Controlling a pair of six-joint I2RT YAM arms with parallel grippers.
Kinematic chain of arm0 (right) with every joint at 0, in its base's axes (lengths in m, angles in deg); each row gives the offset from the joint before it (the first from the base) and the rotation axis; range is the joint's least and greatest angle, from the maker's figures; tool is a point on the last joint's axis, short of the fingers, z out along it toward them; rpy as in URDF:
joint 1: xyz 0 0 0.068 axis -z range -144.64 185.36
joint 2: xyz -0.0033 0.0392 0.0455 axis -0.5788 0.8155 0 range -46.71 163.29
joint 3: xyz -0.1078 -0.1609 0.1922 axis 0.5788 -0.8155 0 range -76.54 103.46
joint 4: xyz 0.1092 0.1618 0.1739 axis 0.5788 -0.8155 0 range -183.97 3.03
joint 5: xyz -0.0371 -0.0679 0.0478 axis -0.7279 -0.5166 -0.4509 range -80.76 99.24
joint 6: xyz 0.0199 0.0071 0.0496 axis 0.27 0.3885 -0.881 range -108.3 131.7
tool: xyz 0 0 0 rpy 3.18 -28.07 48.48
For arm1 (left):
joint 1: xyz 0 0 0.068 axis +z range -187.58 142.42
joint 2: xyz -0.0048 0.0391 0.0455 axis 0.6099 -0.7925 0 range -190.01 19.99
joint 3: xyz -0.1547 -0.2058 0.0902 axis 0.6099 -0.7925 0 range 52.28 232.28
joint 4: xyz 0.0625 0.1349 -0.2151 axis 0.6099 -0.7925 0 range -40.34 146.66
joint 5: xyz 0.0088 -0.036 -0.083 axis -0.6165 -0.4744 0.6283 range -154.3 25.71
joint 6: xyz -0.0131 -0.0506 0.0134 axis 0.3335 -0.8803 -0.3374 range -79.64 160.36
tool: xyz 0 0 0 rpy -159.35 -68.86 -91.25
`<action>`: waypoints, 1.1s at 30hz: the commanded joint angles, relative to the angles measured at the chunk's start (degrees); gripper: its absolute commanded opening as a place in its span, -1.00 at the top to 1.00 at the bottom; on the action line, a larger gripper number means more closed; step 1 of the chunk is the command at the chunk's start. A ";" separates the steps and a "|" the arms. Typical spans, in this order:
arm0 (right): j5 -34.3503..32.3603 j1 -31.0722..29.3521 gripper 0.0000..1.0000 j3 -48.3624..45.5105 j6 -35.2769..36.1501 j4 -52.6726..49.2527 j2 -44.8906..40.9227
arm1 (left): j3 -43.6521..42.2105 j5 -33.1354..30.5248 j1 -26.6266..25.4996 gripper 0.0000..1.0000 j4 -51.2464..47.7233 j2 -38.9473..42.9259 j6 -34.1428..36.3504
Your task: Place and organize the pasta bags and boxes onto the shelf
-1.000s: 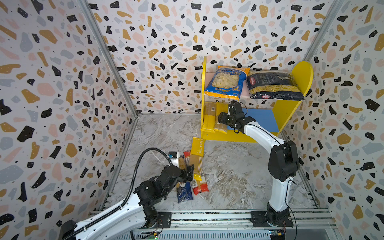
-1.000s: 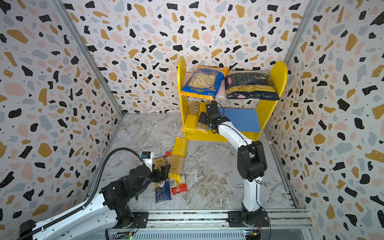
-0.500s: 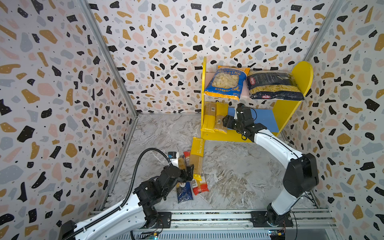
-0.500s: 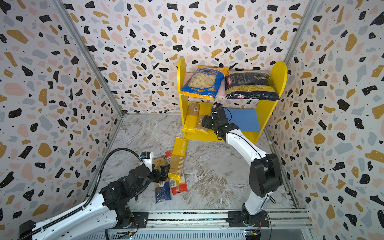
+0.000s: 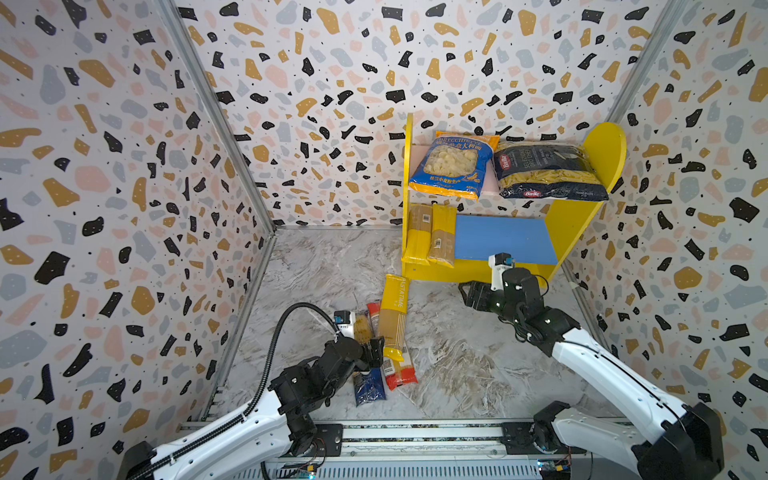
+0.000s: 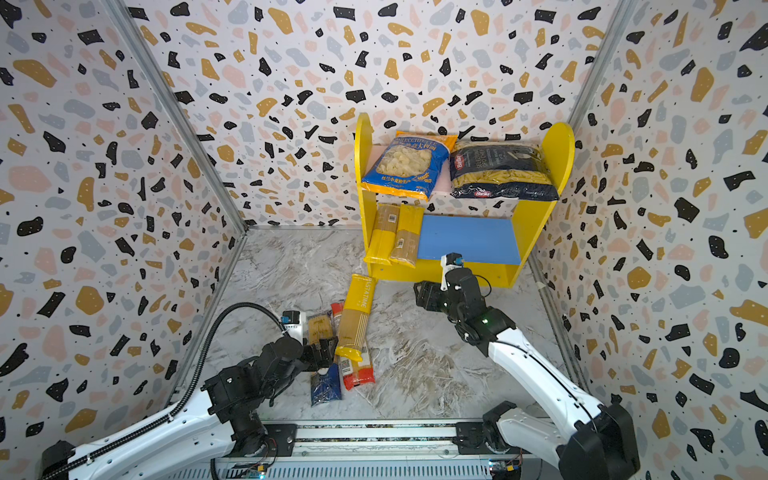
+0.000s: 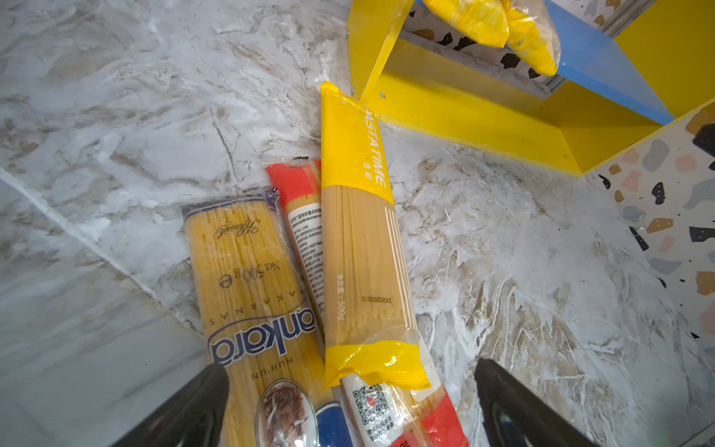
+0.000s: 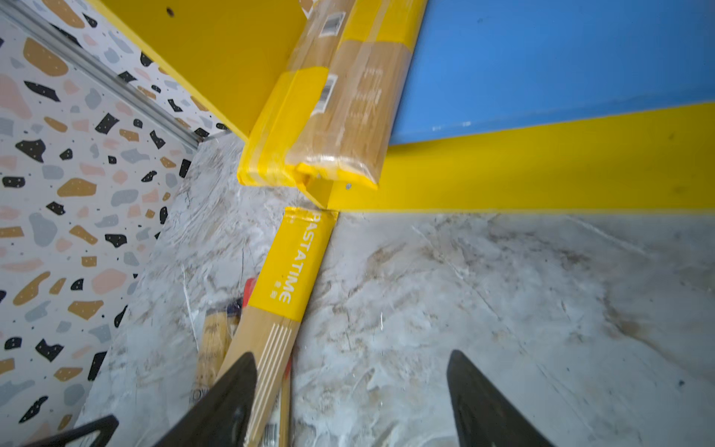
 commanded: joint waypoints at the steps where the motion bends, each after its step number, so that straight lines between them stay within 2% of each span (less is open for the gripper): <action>1: 1.56 -1.11 -0.59 -4.51 -0.59 -2.59 -5.60 | -1.56 0.98 -0.06 -0.99 1.47 -0.19 -2.47; 5: 1.74 -2.59 -0.61 -9.35 -1.23 -5.50 -11.23 | -2.46 2.53 -0.11 -1.00 2.84 -1.86 -4.43; 10: 5.23 -3.56 -0.68 -14.87 -3.39 -6.58 -19.16 | -4.27 4.78 -0.12 -0.99 6.02 -4.37 -7.72; 16: 6.12 -3.88 -0.71 -17.49 -3.73 -9.57 -24.25 | -4.99 5.84 -0.20 -1.00 9.11 -7.98 -9.26; 33: 6.96 -3.95 -0.75 -16.82 -3.18 -7.18 -19.90 | -3.16 9.02 -2.12 -0.99 18.22 -18.00 -9.00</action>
